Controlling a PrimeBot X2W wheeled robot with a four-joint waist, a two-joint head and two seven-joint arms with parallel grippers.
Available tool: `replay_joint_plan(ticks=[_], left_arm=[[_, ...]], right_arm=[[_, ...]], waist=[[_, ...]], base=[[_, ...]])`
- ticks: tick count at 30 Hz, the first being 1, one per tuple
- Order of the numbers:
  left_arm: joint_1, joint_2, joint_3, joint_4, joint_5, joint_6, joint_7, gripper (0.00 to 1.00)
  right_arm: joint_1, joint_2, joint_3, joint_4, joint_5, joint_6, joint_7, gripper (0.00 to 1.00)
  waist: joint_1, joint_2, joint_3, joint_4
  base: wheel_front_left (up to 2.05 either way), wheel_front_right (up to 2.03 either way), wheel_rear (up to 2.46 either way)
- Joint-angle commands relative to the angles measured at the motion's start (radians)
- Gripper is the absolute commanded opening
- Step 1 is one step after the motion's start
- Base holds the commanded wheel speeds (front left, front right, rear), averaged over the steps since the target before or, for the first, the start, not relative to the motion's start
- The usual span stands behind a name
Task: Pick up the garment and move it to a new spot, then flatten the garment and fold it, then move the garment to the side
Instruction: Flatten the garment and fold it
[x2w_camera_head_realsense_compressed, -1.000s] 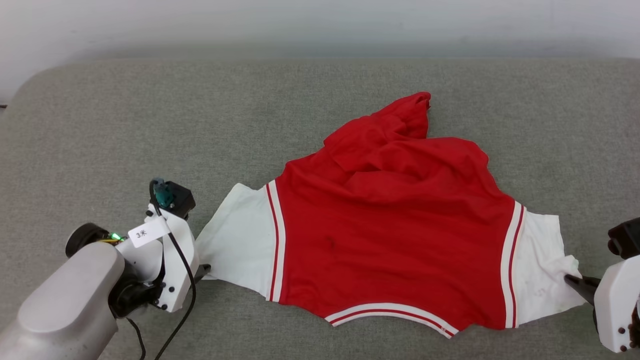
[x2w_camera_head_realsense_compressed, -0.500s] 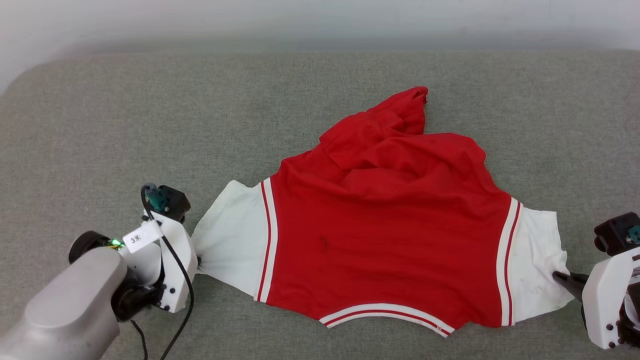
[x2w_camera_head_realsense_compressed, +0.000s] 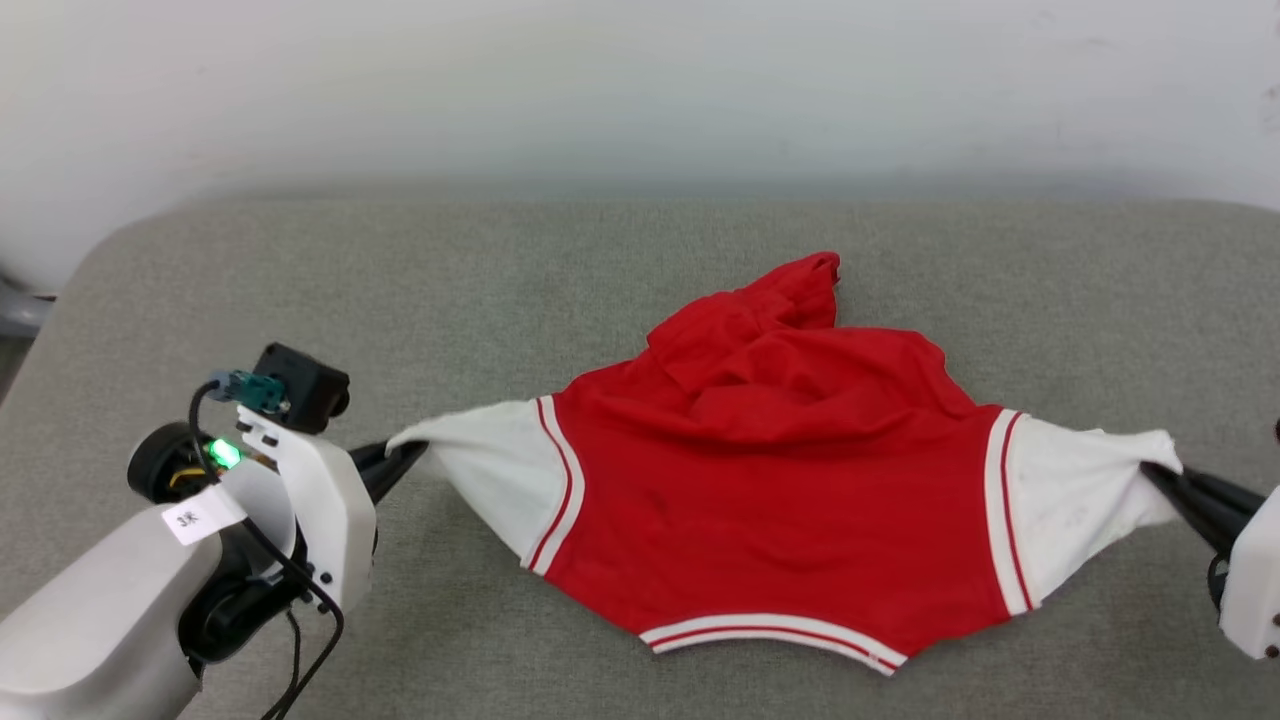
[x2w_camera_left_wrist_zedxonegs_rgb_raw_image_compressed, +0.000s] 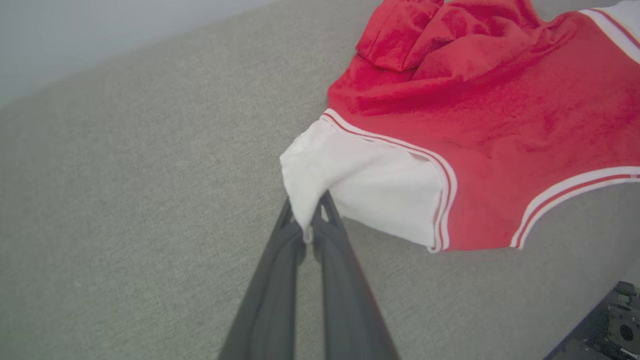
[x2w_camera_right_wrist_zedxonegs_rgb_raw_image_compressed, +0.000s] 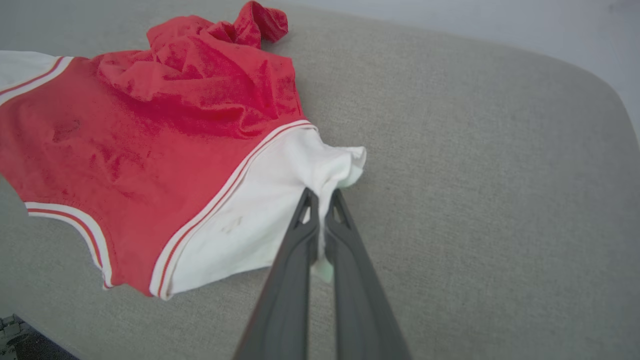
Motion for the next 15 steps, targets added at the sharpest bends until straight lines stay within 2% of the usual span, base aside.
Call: replay_joint_plan(ticks=[1,2,3,9,15], left_arm=[[0.007,0.011,0.013,-0.026,0.008,0.013,-0.017,0.0],[0.005,0.024,0.028,-0.085,0.019,0.037,-0.041,0.0],[0.005,0.024,0.028,-0.085,0.019,0.037,-0.041,0.0],[-0.034,0.06,0.097,-0.262,0.058,0.12,-0.103,0.0],[-0.11,0.063,0.18,-0.385,0.081,0.189,-0.157,0.0]], right_arm=[[0.015,0.009,-0.024,-0.021,0.006,-0.001,-0.009,0.0],[0.016,0.016,-0.061,-0.058,0.003,-0.001,-0.016,0.0],[0.016,0.016,-0.061,-0.058,0.003,-0.001,-0.016,0.0],[-0.027,0.04,-0.152,-0.175,-0.012,-0.001,-0.012,0.0],[-0.111,0.07,-0.227,-0.256,-0.025,-0.001,-0.019,0.0]], waist=[[0.0,0.0,-0.023,0.006],[0.0,0.0,-0.036,0.009],[0.0,0.0,-0.036,0.009],[0.0,0.0,-0.066,0.001],[0.0,0.0,-0.085,-0.006]], base=[[0.0,0.0,0.0],[0.0,0.0,0.0],[0.0,0.0,0.0],[0.0,0.0,0.0],[0.0,0.0,0.0]])
